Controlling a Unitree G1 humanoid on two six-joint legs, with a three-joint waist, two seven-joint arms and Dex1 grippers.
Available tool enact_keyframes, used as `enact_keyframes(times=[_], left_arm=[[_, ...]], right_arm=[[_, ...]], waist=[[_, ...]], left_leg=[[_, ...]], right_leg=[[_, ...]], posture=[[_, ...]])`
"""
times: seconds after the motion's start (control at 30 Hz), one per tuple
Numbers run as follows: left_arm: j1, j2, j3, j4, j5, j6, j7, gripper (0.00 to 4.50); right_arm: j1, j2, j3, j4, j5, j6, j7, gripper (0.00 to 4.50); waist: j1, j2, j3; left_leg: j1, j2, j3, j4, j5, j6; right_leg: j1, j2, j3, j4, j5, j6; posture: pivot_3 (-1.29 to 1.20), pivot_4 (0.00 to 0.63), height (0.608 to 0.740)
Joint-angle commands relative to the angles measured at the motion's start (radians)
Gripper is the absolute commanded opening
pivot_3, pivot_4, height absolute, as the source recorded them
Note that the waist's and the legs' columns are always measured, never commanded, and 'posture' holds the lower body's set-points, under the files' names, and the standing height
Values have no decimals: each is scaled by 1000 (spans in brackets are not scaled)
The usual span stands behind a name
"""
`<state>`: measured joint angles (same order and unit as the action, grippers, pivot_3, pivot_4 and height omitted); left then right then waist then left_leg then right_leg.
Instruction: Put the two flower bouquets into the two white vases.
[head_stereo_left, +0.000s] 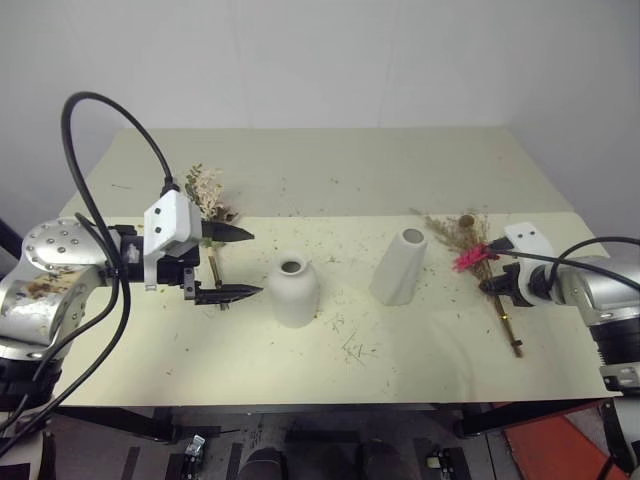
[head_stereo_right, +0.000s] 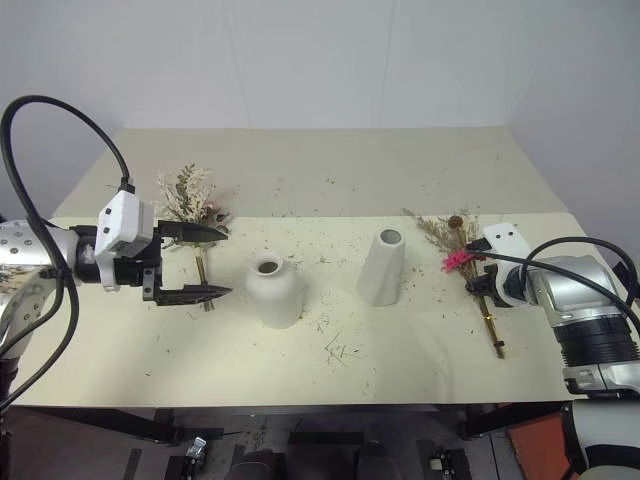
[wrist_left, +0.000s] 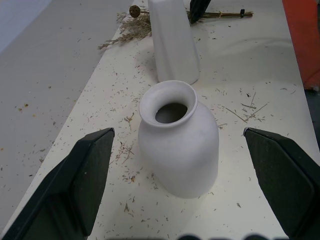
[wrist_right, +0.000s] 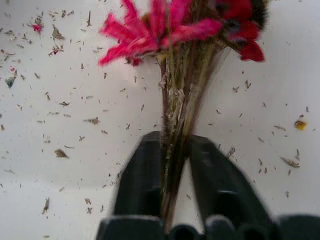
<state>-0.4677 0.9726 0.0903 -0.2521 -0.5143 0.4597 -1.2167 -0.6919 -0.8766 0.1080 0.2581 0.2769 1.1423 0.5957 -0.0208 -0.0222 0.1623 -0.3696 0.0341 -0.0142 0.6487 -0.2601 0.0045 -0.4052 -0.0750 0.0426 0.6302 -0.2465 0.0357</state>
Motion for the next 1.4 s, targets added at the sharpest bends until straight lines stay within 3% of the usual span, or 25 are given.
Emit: enact_keyframes(times=[0.03, 0.17, 0.37, 0.47, 0.53, 0.87, 1.4], left_arm=[[3, 7, 34, -26, -6, -10, 12, 4500], [1, 6, 31, -29, -5, -8, 22, 4500], [-15, 7, 29, -18, -2, -12, 26, 4500], [-20, 7, 27, -14, -2, -12, 26, 4500], [-28, 5, 22, -8, 0, -15, 23, 4500], [-48, 4, 11, 9, 6, -22, 11, 4500], [-10, 11, 42, -16, -10, -9, 19, 4500]], right_arm=[[-31, 11, -19, 4, -33, -14, -20, 15], [-45, 57, -98, -29, -77, -87, -134, 15], [14, 206, -322, -217, -176, -723, -453, 15], [14, 333, -517, -374, 113, -755, -353, 15], [34, 407, -555, -481, 204, -800, -340, 15], [99, 568, -472, -631, 284, -806, -372, 15], [170, 600, -364, -710, 301, -785, -395, 15]], waist=[[0, 0, 0], [-2, 0, 0], [-1, 1, 0], [2, 1, 0], [3, 1, 0], [1, 2, -1], [-7, 3, -1]], left_leg=[[0, 0, 0, 0, 0, 0], [0, 0, 0, 1, 0, 0], [0, 0, 0, -1, 0, 0], [-1, 0, 0, -1, 0, 0], [-1, 1, -1, -1, 0, 0], [1, 0, -1, 0, 0, 0], [1, 0, -1, -1, 0, 0]], right_leg=[[0, 0, 0, 0, 0, 0], [0, 0, 0, 1, 0, 0], [-1, 0, 0, 1, 0, 0], [-1, 0, 0, 1, 0, 0], [0, 0, -1, 2, 1, 0], [1, 0, -1, 2, 1, 0], [0, 1, 0, 2, 1, 0]], posture=[[0, 150, 740], [0, 150, 740], [0, 150, 740], [0, 150, 740], [0, 150, 740], [0, 150, 740], [0, 150, 740]])
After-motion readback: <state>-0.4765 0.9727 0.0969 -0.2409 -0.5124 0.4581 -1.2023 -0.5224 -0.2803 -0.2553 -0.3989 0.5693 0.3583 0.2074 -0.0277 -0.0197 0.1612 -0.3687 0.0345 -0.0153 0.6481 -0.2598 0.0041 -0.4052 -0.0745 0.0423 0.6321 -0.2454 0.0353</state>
